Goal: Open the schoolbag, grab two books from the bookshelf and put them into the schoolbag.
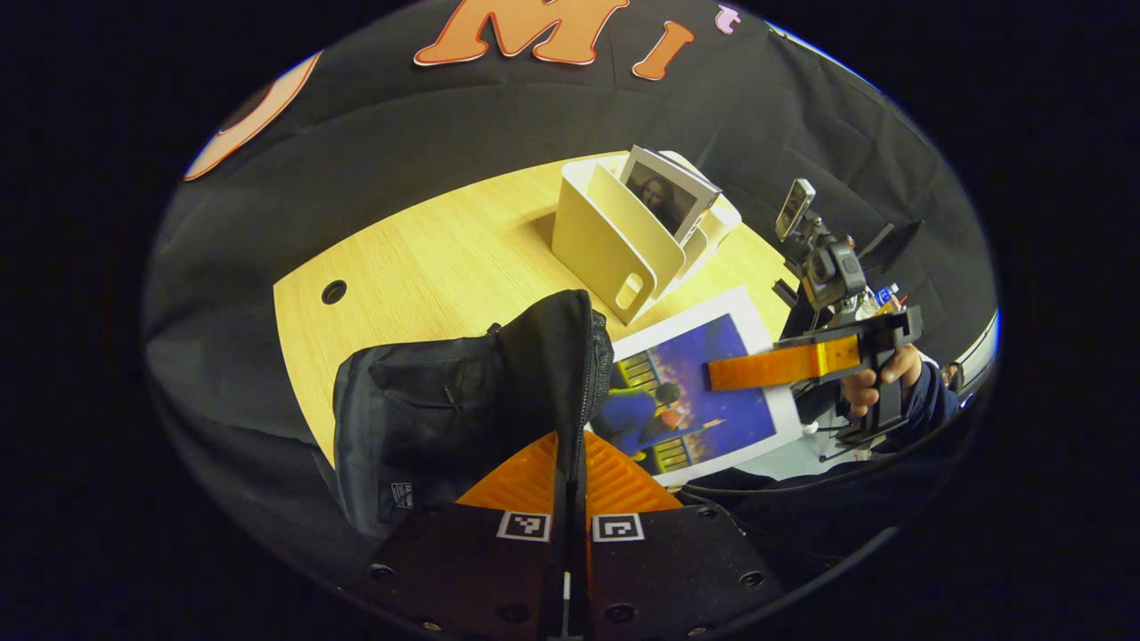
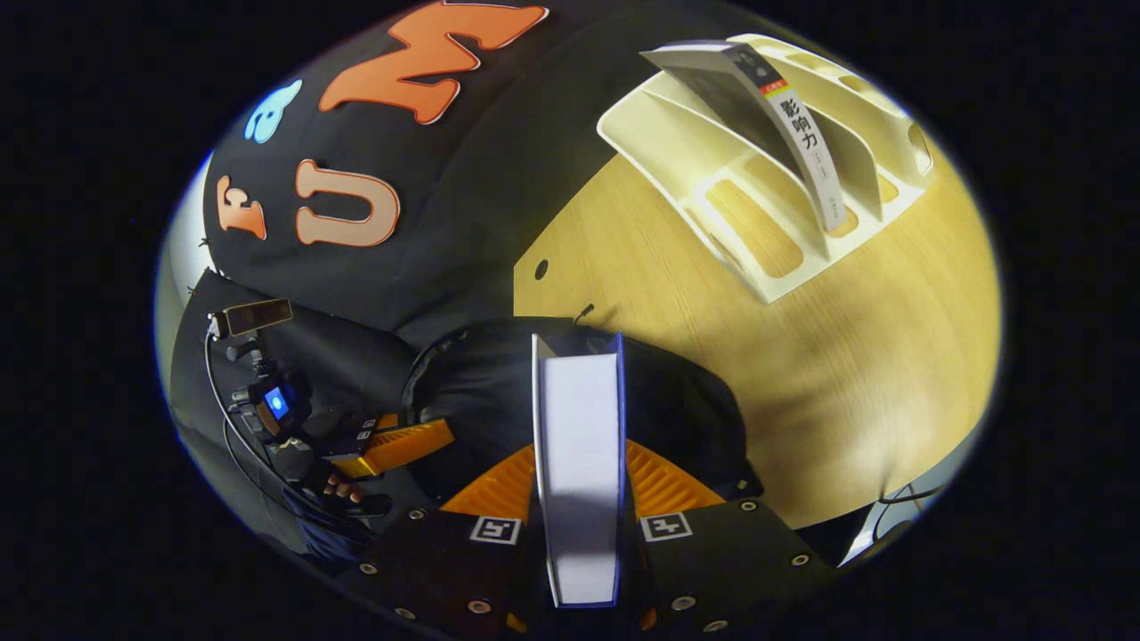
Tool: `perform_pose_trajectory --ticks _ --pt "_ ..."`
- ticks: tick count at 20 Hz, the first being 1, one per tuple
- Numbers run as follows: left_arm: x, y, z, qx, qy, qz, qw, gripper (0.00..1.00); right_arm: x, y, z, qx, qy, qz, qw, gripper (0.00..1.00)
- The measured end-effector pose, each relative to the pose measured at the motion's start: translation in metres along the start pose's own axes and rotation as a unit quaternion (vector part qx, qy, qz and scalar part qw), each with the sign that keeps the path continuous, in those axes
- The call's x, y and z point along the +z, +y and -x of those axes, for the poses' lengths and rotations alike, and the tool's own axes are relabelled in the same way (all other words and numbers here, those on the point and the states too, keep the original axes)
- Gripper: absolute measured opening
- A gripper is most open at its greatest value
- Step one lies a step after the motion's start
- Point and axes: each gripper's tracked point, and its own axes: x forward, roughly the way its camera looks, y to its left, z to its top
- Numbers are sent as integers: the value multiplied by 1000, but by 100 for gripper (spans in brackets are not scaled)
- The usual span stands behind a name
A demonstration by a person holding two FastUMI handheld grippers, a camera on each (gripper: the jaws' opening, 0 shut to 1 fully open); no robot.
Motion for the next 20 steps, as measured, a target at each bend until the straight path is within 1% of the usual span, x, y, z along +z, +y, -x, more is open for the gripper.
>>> perform_pose_trajectory --ticks 2,4,6,9,12,16,18,19,20 --pt "11 -15 1 1 -2 0 1000 3 -9 -1 -13 3 7 -7 1000 34" --pt "19 -24 10 3 -4 2 1000 3 -10 2 -32 15 1 -24 1000 35" --pt "16 -36 10 3 -7 5 1000 3 -8 9 -43 31 -10 -43 999 34" --pt "21 -56 12 4 -11 10 1000 3 -7 12 -63 36 -37 -53 997 34" --pt "32 -77 17 3 -14 15 1000 4 -7 14 -86 43 -64 -78 994 34" --pt "50 -106 25 2 -21 22 1000 3 -22 21 -116 54 -61 -103 991 35" --pt "58 -116 34 3 -24 22 999 3 -34 15 -126 34 -35 -110 993 37" --pt "60 -119 37 1 -27 24 999 3 -37 14 -130 24 -28 -109 993 40" --pt "57 -115 34 -1 -28 25 999 3 -41 8 -129 2 -22 -90 996 42"
